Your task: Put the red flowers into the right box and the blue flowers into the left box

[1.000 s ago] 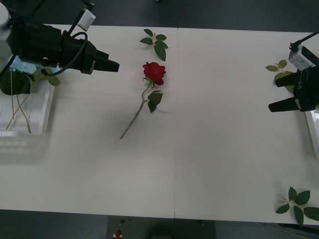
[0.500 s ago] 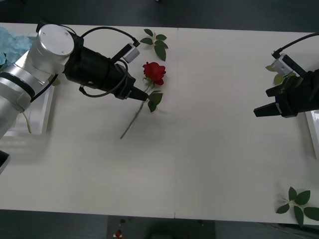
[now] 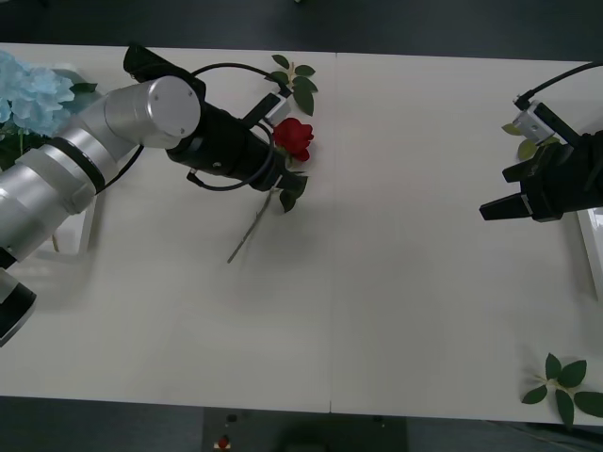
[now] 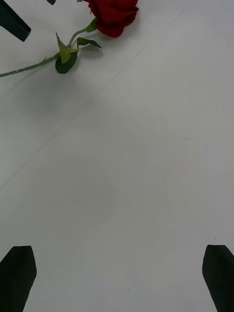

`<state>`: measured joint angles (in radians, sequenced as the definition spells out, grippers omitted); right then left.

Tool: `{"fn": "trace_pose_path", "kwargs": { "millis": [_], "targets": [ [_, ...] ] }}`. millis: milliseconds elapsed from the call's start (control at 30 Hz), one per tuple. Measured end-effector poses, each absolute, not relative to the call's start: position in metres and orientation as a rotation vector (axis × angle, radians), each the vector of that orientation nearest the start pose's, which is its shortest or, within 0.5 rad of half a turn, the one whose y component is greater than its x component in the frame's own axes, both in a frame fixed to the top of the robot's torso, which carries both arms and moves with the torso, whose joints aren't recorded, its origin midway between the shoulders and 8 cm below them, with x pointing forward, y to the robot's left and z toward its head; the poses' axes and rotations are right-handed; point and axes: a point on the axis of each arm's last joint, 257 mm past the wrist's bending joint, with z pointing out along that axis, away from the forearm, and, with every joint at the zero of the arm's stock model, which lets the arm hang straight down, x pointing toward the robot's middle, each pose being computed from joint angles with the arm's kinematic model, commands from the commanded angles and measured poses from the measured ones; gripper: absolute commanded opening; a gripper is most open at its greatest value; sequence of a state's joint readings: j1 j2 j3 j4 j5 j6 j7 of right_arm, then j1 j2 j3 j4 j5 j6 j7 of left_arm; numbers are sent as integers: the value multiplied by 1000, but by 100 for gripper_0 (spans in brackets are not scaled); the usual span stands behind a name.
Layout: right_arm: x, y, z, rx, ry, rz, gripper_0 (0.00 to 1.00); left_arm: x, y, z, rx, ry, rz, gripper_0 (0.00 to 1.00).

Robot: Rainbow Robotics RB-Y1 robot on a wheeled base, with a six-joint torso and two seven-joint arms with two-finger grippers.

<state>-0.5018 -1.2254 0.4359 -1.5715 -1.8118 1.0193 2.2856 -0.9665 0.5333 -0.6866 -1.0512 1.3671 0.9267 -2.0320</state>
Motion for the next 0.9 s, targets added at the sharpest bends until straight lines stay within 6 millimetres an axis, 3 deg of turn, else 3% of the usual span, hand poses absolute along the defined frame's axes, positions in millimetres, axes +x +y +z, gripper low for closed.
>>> {"fn": "trace_pose_path", "kwargs": {
  "millis": [400,667,900],
  "targets": [
    [472,-267,-171,-1043,2187,476,100,593,71,-244,883,2306,-354,100],
    [472,-267,-171,-1042,2187,476,100,611,82,-239,738,2314,-312,100],
    [472,-267,-171,-1040,2188,478,100,614,82,-237,641,2334,-345,100]
  ]
}}
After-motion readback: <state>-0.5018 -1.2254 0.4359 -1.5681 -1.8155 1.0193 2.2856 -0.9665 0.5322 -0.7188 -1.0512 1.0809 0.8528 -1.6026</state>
